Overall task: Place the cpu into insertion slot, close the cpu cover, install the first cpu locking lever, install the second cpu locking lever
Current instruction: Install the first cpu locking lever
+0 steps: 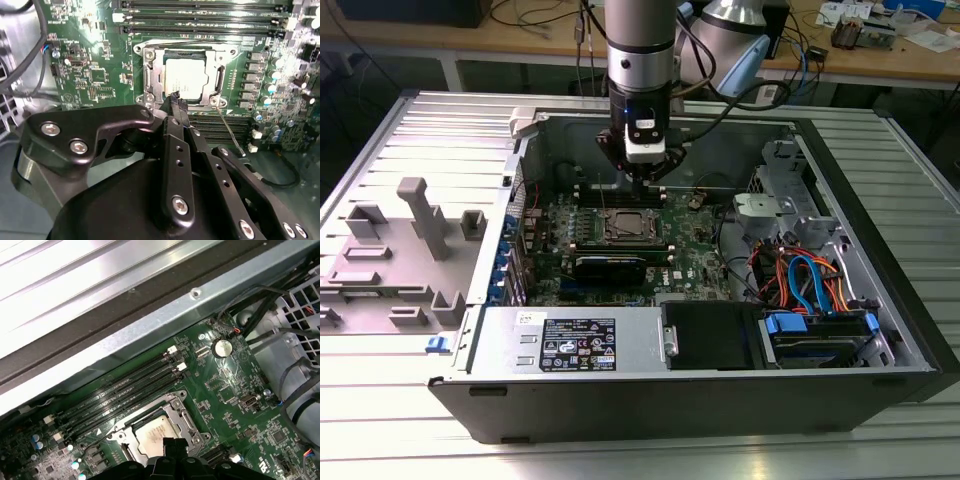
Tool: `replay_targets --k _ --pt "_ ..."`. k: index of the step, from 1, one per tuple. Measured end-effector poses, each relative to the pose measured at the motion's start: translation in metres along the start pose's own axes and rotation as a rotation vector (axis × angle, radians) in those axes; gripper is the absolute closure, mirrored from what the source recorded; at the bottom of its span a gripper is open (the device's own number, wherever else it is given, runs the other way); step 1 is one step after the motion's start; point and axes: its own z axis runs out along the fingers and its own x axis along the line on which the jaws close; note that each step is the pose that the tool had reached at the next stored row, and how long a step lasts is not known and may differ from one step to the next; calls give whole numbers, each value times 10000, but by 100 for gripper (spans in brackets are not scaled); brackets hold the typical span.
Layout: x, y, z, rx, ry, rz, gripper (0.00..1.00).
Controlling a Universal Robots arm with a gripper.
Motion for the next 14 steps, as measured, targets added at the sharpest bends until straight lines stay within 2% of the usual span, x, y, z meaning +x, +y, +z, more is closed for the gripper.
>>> replay_targets --k 1,14 --pt "1 0 0 -9 2 -125 89" --pt "112 -60 -9 -14 3 -210 89"
